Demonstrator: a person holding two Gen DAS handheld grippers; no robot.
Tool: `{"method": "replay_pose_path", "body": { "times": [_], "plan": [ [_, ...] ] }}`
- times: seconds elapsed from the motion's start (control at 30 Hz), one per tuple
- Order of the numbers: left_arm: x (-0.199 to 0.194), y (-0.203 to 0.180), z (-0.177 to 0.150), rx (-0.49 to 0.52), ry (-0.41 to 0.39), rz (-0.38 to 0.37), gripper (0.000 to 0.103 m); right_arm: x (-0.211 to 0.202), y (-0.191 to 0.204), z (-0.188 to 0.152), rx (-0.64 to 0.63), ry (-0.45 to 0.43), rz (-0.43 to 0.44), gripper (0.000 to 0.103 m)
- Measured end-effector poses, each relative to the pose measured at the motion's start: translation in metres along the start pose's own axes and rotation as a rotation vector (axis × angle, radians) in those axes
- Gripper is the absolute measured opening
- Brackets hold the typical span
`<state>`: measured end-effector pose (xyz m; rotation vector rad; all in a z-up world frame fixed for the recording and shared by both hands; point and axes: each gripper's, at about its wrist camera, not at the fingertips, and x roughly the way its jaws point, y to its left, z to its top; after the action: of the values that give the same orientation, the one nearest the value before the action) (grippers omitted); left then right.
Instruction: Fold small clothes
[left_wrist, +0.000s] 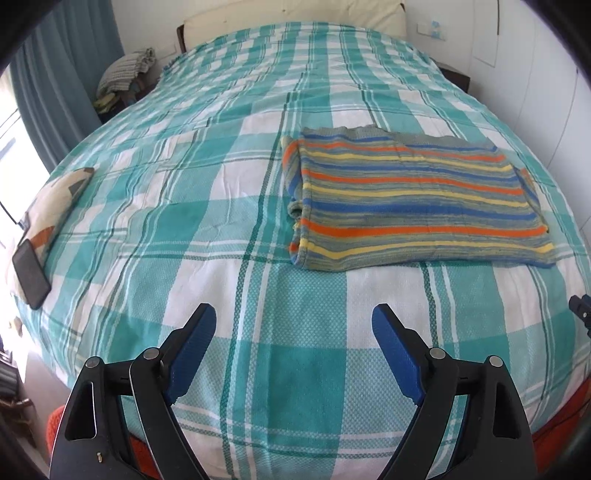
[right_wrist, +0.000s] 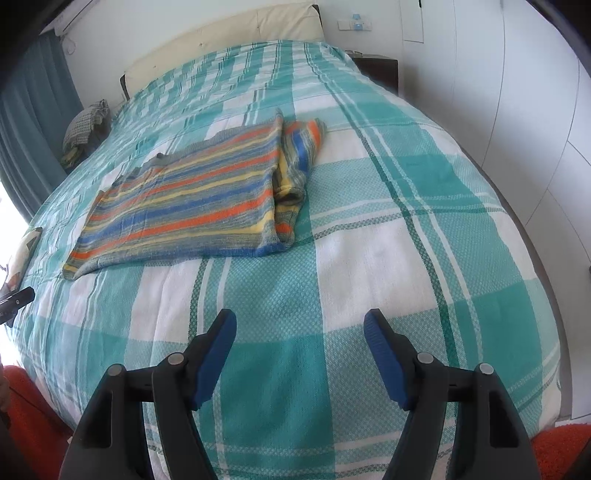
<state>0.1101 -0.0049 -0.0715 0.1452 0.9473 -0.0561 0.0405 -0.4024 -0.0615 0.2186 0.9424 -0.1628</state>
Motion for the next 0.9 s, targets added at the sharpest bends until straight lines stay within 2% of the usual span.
{"method": "replay_pose_path", "body": {
  "times": [0.13, 0.57, 0.9],
  "plan": [
    [0.001, -0.006, -0.005, 0.008, 0.008, 0.007, 0.088, 0.003, 0.008, -0.002, -0.031, -0.005, -0.003, 0.071],
    [0.003, -0.021, -0.009, 0.044, 0.02, 0.016, 0.088, 0.006, 0.002, -0.003, -0.006, -0.003, 0.006, 0.071],
    [0.006, -0.027, -0.012, 0.055, 0.034, 0.018, 0.088, 0.001, 0.016, -0.002, -0.071, -0.039, -0.061, 0.078]
  ]
}}
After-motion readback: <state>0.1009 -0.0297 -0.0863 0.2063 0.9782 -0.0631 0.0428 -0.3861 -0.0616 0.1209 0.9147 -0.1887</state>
